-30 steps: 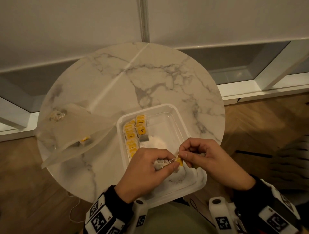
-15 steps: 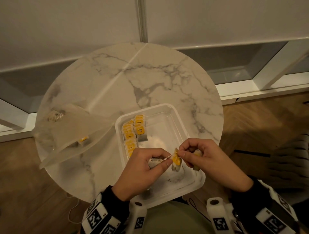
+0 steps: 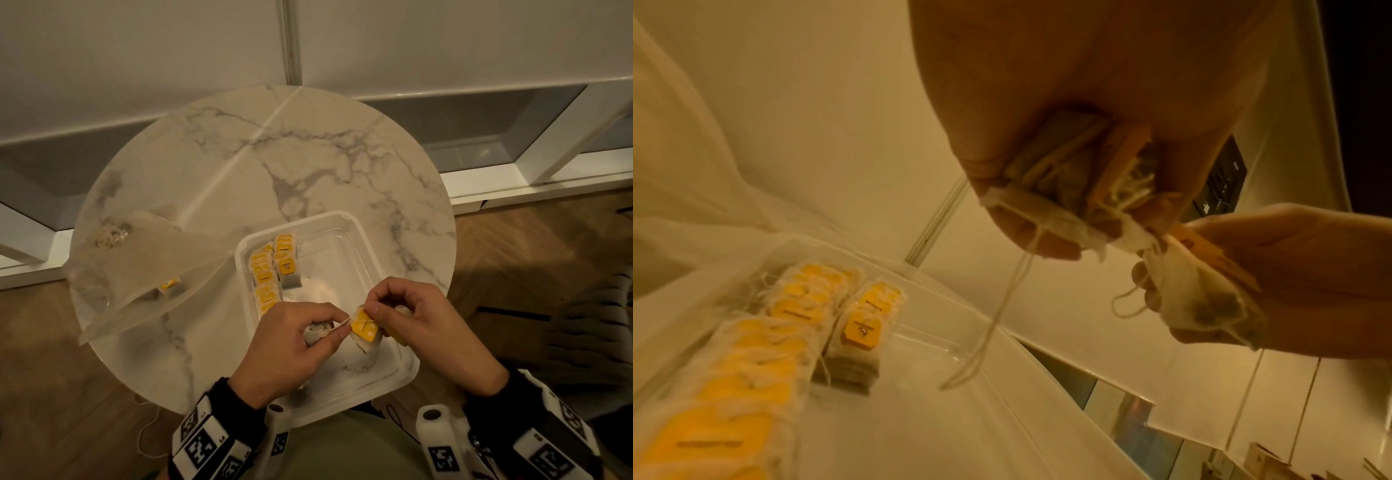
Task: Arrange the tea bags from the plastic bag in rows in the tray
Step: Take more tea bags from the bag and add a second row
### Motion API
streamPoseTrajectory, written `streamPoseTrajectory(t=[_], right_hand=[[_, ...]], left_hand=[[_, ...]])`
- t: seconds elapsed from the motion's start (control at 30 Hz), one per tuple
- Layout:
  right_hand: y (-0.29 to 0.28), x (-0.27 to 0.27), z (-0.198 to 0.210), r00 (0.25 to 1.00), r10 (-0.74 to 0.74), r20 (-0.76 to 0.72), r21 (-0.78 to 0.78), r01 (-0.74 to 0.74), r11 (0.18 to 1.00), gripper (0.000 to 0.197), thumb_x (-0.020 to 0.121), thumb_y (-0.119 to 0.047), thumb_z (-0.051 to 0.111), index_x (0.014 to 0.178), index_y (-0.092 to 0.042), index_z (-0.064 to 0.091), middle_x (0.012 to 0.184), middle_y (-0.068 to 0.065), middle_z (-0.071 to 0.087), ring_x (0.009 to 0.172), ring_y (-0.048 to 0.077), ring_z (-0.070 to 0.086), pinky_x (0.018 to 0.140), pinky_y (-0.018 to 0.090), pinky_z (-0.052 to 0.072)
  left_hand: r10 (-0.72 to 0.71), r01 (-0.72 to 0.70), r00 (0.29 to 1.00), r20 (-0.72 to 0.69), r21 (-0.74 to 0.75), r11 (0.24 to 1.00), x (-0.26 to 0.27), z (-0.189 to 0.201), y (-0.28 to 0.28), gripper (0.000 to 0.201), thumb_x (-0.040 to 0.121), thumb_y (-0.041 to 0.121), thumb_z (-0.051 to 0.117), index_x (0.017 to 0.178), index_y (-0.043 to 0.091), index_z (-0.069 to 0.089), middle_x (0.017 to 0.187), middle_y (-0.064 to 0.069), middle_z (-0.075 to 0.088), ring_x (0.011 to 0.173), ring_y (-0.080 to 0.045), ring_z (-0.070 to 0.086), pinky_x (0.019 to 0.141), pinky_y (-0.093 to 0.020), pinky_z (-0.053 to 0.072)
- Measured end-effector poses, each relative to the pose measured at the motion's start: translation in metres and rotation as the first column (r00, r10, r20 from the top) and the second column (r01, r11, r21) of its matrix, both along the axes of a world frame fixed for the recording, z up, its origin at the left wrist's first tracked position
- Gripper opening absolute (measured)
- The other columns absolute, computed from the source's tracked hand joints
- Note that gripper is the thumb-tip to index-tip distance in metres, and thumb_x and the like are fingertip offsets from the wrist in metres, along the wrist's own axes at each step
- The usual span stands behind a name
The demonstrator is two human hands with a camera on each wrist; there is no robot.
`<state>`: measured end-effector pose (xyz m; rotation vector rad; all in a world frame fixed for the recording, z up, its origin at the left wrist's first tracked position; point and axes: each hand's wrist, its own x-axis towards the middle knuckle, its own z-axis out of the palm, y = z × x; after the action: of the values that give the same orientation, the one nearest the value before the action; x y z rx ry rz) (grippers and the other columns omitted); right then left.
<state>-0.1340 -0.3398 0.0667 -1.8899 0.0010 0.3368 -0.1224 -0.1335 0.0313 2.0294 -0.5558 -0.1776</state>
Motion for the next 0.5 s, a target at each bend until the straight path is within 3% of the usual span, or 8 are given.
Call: streamPoseTrajectory(t=[0.2,0.4,0.5], right_hand=[[0.0032,0.0011,0.0023,1.0,-0.017,0.001,0.011,0.017,1.0,0.012,0.093,-0.01,0.063,0.084,-0.012,0.071,0.073,-0.002,0.069,0.063,0.005,0.061,0.059,0.016,0.047],[0.0059,-0.0001,0.0006,0.998,0.01,0.061,-0.016,-0.009,1.0,0.009,0.093,-0.013,0.065,0.087,-0.014,0.072,0.077,-0.004,0.07,0.07,0.009,0.064,0.067,0.019,0.05],[0.0064,0.0001,0.0027,0.998,0.005,0.066,0.024,-0.006,1.0,0.009,0.092,-0.012,0.065,0.087,-0.013,0.072,0.077,-0.002,0.07,0.07,0.012,0.064,0.066,0.02,0.052]], left_hand=[[-0.02,0.013,0.996,0.086,0.089,0.996,0.0,-0.001,0.0012,0.018,0.093,0.038,0.059,0.093,0.029,0.075,0.085,0.018,0.072,0.077,0.002,0.065,0.068,-0.032,0.053],[0.011,-0.015,0.997,-0.074,-0.053,0.999,-0.0027,0.0017,0.0009,0.023,0.091,0.039,0.057,0.09,0.024,0.074,0.078,0.01,0.07,0.072,-0.014,0.066,0.067,-0.041,0.051],[0.048,-0.056,0.995,-0.093,-0.078,0.995,-0.0035,0.0039,-0.0019,0.024,0.087,0.041,0.061,0.085,0.023,0.077,0.077,0.012,0.072,0.072,-0.013,0.068,0.068,-0.04,0.052]])
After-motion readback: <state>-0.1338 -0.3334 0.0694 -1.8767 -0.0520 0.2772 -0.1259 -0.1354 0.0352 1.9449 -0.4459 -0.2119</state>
